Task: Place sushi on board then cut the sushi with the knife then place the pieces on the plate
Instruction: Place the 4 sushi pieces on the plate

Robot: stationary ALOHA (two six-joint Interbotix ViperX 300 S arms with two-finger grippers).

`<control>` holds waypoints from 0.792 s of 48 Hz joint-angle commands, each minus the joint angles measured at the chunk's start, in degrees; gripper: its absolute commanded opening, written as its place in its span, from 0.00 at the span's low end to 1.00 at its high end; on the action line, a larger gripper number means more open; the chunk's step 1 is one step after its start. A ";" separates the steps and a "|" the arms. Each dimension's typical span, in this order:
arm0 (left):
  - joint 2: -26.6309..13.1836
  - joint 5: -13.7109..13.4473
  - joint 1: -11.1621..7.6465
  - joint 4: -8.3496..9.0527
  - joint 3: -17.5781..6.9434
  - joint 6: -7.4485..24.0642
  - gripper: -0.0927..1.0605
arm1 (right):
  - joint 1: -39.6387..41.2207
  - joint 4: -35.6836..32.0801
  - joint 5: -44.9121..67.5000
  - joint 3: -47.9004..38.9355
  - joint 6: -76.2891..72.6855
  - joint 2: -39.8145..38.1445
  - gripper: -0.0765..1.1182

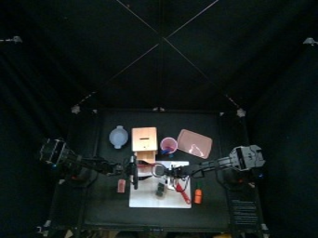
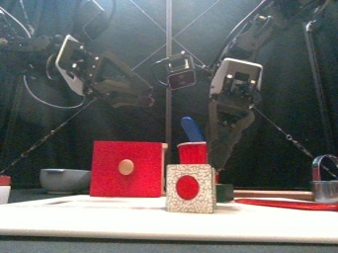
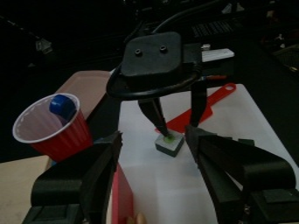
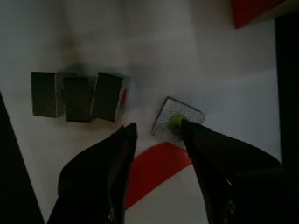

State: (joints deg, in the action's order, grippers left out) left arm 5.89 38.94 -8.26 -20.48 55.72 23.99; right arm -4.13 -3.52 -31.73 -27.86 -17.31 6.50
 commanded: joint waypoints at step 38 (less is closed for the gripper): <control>0.70 0.53 0.70 -0.18 -0.79 0.09 0.88 | 0.70 2.02 -0.35 -3.43 0.09 -8.88 0.58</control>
State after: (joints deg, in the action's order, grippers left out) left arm 5.89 38.94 -7.73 -20.65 55.72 23.99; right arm -3.43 -1.23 -32.52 -32.43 -17.31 -0.44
